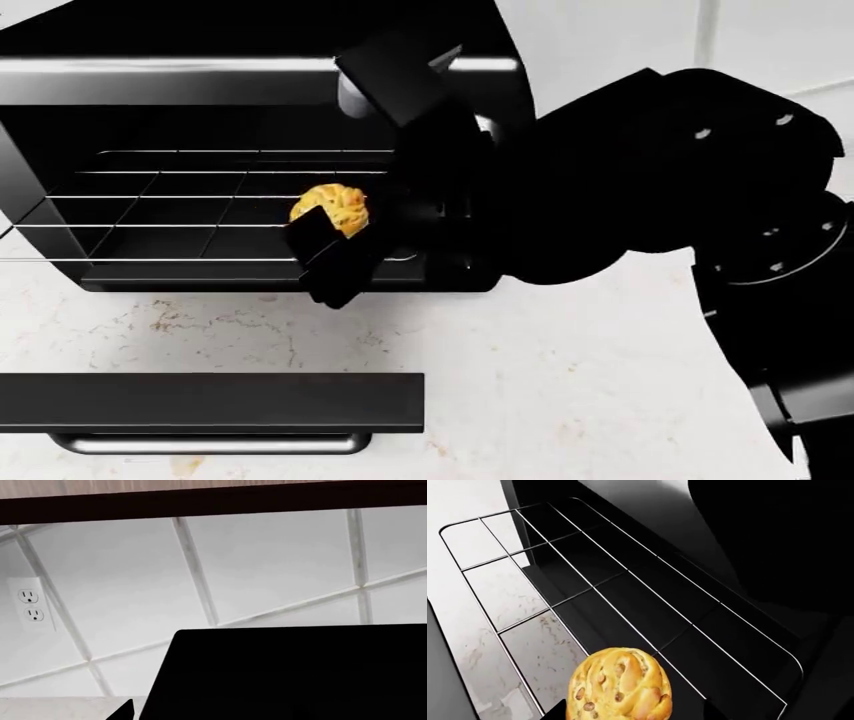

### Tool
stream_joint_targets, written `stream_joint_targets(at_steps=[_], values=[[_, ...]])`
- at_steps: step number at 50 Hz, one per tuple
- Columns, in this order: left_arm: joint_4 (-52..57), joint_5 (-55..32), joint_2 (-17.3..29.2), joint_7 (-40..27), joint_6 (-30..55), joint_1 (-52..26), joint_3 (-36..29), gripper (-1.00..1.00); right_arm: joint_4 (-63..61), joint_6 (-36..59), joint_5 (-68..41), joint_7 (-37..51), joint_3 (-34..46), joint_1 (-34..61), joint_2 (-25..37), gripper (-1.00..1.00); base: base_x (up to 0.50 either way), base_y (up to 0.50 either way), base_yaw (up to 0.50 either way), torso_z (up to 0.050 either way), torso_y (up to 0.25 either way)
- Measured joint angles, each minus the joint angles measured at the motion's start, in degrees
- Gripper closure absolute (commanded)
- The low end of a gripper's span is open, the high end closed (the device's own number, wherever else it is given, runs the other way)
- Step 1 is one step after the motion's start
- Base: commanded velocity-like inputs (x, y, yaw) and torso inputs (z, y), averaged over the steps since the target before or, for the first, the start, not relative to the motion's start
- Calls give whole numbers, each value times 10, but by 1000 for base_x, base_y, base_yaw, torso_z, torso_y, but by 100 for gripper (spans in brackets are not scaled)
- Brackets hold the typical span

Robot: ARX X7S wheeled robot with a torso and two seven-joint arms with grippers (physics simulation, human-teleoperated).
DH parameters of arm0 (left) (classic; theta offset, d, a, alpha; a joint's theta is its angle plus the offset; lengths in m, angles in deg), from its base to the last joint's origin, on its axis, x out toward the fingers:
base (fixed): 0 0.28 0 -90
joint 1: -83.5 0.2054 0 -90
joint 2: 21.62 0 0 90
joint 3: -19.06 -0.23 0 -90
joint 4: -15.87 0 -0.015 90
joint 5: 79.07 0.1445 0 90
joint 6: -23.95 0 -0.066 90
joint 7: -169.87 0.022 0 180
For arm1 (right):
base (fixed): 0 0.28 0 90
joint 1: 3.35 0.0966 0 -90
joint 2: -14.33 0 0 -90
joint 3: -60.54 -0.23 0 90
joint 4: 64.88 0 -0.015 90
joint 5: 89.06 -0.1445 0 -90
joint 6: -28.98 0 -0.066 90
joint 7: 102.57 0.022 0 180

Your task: Place the scone on the rack of the toaster oven.

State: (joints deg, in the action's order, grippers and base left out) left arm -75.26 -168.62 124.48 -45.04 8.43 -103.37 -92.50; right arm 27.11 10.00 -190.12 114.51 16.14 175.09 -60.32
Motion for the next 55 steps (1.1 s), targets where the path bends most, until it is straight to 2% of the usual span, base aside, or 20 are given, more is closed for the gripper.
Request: stream_joint_targets(at_steps=[32, 46, 55], values=[[-1, -2, 1, 2, -9, 4, -5, -100, -24, -49, -28, 18, -44, 10, 26, -100, 0, 0, 0, 0, 0], [8, -12, 7, -6, -15, 14, -2, -100, -114, -60, -90, 74, -75, -6, 91, -100, 0, 0, 0, 0, 0], [-11, -10, 1, -4, 0, -18, -11, -100, -169, -67, -139, 115, -102, -4, 158, -100, 0, 0, 0, 0, 0]])
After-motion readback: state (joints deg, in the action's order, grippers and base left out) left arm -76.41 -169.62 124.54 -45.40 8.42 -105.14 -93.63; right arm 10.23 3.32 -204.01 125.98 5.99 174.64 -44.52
